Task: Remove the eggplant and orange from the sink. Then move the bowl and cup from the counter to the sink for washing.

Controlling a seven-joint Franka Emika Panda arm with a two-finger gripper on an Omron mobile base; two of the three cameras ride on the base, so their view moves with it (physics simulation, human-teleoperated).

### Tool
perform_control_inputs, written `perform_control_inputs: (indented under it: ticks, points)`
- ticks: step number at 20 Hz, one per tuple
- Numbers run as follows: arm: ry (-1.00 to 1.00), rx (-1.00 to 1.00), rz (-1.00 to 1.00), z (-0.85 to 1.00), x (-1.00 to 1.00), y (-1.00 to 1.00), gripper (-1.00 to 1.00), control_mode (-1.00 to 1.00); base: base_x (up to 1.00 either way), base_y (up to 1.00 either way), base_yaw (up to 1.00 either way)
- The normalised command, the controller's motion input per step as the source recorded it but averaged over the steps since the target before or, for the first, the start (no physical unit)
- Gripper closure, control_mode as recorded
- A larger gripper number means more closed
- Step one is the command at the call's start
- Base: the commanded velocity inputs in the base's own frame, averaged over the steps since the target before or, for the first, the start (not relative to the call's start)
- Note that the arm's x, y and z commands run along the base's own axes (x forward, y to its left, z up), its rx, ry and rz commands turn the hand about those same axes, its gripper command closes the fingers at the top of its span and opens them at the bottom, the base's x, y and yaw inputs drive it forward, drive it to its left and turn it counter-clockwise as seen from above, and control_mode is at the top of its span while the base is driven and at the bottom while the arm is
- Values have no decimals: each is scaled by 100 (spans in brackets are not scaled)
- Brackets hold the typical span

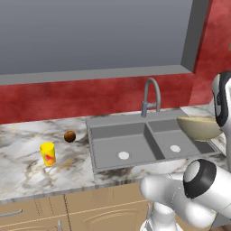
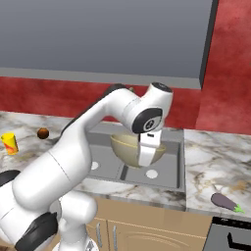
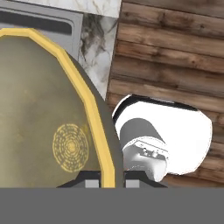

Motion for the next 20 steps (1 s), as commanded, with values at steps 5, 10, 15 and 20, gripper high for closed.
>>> perform_control_inputs:
  ticks: [5,10,15,20]
  points:
    - [12,0,7,7,0,15,100,-100,0,0,0]
    - [5,1,9,5,2,23,100,-100,0,0,0]
    - [0,4,10,3,0,28,100,-100,0,0,0]
    - [0,5,9,1,-2,26,100,-100,0,0,0]
